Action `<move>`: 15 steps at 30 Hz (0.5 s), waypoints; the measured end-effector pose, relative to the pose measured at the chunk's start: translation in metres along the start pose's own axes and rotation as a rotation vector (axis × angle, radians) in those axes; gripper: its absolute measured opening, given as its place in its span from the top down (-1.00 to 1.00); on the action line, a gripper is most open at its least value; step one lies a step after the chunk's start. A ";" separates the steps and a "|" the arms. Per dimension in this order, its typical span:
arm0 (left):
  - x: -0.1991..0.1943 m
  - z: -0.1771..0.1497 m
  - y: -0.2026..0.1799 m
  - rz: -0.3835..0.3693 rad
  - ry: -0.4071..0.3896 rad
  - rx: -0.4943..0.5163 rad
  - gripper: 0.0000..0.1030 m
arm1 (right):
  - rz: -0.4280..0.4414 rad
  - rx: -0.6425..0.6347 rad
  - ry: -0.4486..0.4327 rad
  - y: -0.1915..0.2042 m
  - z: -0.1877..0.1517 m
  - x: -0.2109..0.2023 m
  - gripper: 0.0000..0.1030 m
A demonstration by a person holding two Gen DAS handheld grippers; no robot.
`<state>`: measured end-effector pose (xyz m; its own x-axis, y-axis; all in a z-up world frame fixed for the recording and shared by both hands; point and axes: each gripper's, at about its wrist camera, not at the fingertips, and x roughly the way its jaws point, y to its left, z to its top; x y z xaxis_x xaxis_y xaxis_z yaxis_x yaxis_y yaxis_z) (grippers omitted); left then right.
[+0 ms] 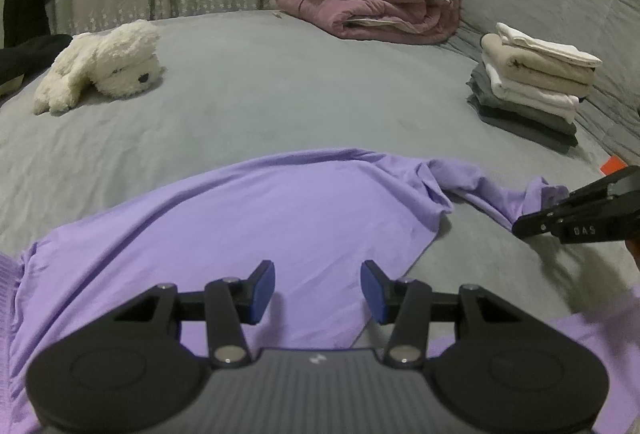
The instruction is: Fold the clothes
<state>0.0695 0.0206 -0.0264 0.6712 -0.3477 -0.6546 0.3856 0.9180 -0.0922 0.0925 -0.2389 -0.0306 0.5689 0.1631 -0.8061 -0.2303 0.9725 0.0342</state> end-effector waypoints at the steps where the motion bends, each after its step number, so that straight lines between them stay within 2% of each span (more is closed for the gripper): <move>1: 0.001 0.000 0.000 -0.001 0.002 0.001 0.06 | 0.012 0.009 0.008 -0.001 0.001 -0.001 0.79; 2: 0.001 0.000 -0.001 -0.001 0.004 0.000 0.06 | 0.028 0.017 0.010 -0.002 0.003 -0.004 0.71; 4: 0.003 0.000 -0.001 -0.002 0.007 -0.003 0.06 | 0.041 0.026 -0.012 -0.005 0.007 -0.013 0.71; 6: 0.004 0.000 0.000 -0.005 0.008 -0.012 0.06 | 0.014 0.042 -0.060 -0.009 0.010 -0.024 0.55; 7: 0.004 0.001 0.000 -0.009 0.007 -0.018 0.06 | -0.003 0.052 -0.087 -0.012 0.011 -0.030 0.23; 8: 0.005 0.001 0.001 -0.012 0.006 -0.024 0.06 | -0.021 0.064 -0.112 -0.015 0.012 -0.035 0.09; 13: 0.005 0.000 0.000 -0.027 0.008 -0.037 0.06 | -0.093 0.235 -0.168 -0.047 0.016 -0.038 0.09; 15: 0.007 0.000 -0.002 -0.029 0.013 -0.035 0.06 | -0.089 0.309 -0.168 -0.058 0.017 -0.034 0.17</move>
<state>0.0732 0.0162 -0.0313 0.6514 -0.3724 -0.6611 0.3825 0.9136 -0.1377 0.0999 -0.2980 0.0049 0.7034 0.0760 -0.7067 0.0605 0.9842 0.1661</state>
